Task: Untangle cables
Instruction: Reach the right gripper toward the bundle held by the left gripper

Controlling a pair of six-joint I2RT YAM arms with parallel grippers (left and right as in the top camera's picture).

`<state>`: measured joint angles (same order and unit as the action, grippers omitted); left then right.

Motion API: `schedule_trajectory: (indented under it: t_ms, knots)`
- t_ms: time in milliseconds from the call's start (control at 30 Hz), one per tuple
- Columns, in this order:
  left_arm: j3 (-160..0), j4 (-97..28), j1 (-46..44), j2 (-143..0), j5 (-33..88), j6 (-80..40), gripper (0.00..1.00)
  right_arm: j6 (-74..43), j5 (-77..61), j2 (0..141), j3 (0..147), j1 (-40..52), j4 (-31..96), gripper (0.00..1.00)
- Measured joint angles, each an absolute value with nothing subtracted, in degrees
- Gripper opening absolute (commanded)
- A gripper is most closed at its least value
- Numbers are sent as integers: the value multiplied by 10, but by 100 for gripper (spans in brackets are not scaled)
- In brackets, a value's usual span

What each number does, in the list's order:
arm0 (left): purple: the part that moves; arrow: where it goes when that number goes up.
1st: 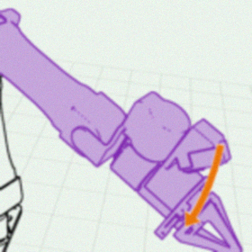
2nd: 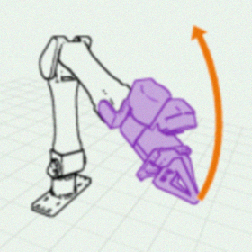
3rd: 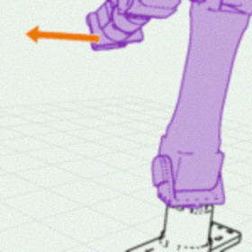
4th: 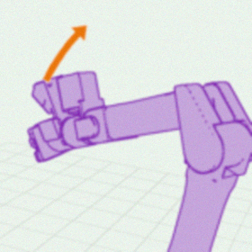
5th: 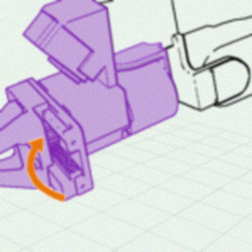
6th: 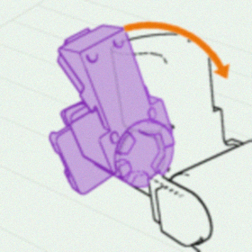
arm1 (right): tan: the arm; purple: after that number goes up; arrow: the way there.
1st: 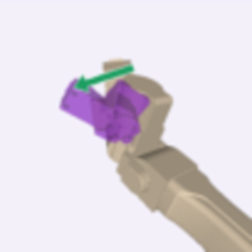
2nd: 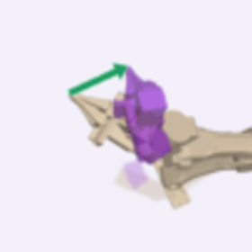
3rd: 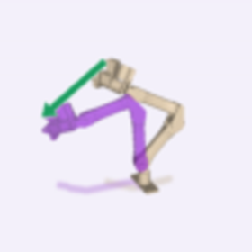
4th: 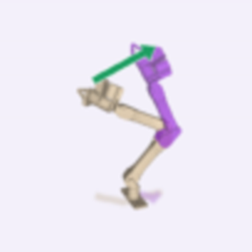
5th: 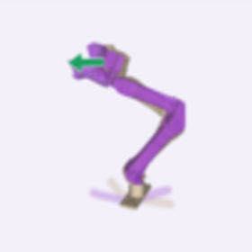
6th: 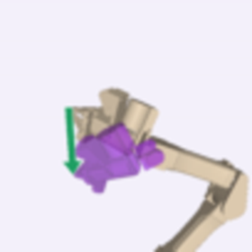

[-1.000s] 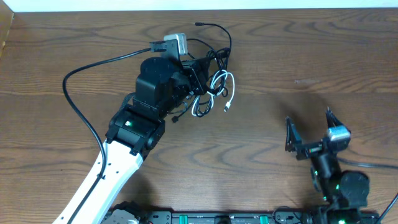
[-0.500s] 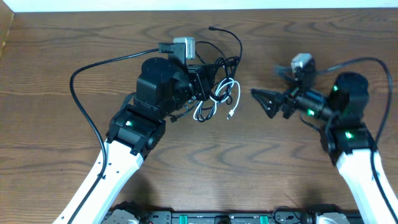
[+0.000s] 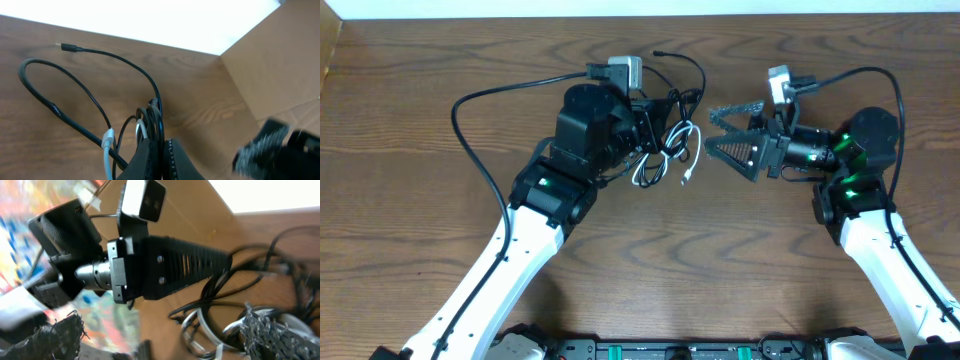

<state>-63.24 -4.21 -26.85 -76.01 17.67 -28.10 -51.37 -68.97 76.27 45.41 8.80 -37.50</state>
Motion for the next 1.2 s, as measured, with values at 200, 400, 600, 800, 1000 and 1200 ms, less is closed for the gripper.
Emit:
schedule_trajectory:
  t_ms: [200, 400, 600, 800, 1000, 1200]
  knots:
    - [-632, 14, -269, -764, 177, -285, 7, -608, -670, 771, 454, 95, -331, 99]
    - [-632, 19, -269, -764, 179, -294, 8, -648, -648, 786, 454, 95, -319, 89]
    - [-632, 20, -269, -764, 193, -298, 8, -657, -623, 786, 454, 101, -320, 81]
    - [-632, 21, -269, -764, 195, -305, 7, -658, -589, 786, 454, 135, -314, 80]
    - [-632, 38, -269, -764, 213, -316, 7, -660, -542, 786, 454, 156, -261, 77]
    - [-632, 43, -269, -764, 242, -317, 7, -660, -510, 787, 454, 156, -246, 75]
